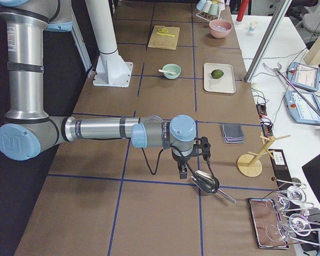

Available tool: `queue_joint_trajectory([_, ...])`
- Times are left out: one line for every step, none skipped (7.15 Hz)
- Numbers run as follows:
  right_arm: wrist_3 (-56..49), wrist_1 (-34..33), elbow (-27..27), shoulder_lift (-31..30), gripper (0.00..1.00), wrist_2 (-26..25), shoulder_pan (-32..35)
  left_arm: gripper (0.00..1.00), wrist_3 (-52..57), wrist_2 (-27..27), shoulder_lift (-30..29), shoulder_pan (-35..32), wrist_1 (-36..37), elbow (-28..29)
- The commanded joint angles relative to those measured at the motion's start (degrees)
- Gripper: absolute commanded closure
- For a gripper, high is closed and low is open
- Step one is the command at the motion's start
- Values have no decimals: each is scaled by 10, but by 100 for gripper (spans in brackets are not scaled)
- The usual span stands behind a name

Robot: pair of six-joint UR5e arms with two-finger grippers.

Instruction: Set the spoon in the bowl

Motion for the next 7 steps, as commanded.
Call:
queue_joint_trajectory([0, 0, 0, 2, 0, 1, 5, 0, -5, 2, -5, 0, 1, 0])
queue_joint_trajectory([0, 0, -1, 3, 0, 2, 8, 0, -5, 3, -3, 0, 1, 2])
queue_joint_trajectory([1, -1, -1, 3, 0, 2, 8, 0, -4, 14, -1, 0, 1, 3])
queue_joint_trajectory([0, -1, -1, 3, 0, 1, 8, 0, -4, 20, -1, 0, 1, 4])
queue_joint_trajectory([0, -1, -2, 3, 0, 1, 8, 0, -4, 20, -1, 0, 1, 5])
queue_joint_trajectory([0, -1, -3, 3, 0, 1, 8, 0, -4, 20, -1, 0, 1, 5])
queue_joint_trajectory([0, -1, -3, 3, 0, 1, 8, 0, -4, 20, -1, 0, 1, 5])
